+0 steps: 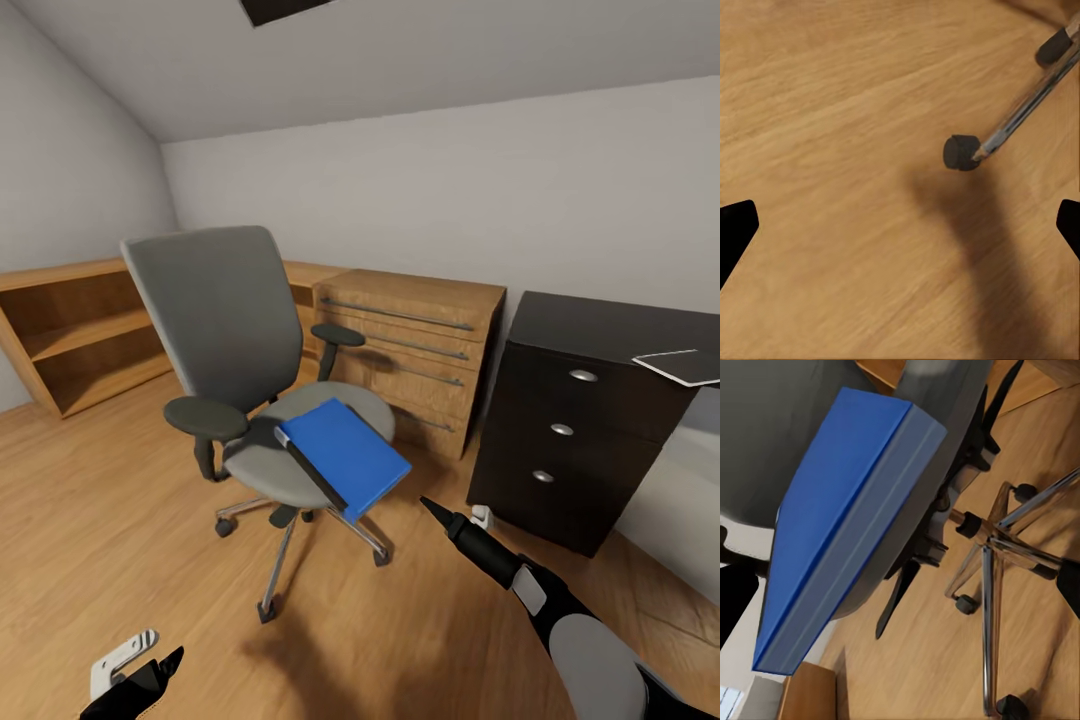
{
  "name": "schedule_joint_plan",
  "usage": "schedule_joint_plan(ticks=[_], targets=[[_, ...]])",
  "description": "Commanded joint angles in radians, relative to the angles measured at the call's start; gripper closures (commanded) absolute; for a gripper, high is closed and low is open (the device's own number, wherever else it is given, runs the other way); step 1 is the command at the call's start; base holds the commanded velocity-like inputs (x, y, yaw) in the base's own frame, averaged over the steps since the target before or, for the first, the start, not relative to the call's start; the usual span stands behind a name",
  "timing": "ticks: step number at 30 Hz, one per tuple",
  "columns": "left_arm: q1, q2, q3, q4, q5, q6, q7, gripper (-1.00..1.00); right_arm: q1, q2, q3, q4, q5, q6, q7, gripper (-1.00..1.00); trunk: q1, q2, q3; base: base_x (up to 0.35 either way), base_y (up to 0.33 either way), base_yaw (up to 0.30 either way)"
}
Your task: In the bedroom, organize the workspace by keeping the computer under the desk, ensuring the monitor is on the desk, placing the keyboard on the desk next to the monitor, placing the mouse on the desk next to the keyboard, moving the folder from the swivel chair onto the desk next to the mouse, stacking the notebook on top of the folder with the pen on top of the notebook, and positioning the swivel chair next to the desk.
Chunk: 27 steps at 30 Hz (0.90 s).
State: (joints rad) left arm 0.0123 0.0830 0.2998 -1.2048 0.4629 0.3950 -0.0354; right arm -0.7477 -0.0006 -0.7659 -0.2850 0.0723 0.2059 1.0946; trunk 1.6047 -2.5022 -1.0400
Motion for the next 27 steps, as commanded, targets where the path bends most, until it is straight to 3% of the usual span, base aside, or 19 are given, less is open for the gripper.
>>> schedule_joint_plan(ticks=[1, 27], targets=[[0.0, 0.0, 0.002, 0.001, 0.005, 0.006, -0.003, -1.0, -0.001, 0.001, -0.009, -0.001, 0.008, 0.009, 0.005, -1.0, 0.0, 0.0, -0.001, 0.193, 0.14, 0.0], [0.0, 0.0, 0.002, 0.007, 0.005, 0.006, -0.003, -1.0, -0.001, 0.002, -0.01, 0.001, 0.007, 0.008, 0.004, -1.0, 0.0, 0.0, -0.001, 0.021, 0.052, 0.0]])
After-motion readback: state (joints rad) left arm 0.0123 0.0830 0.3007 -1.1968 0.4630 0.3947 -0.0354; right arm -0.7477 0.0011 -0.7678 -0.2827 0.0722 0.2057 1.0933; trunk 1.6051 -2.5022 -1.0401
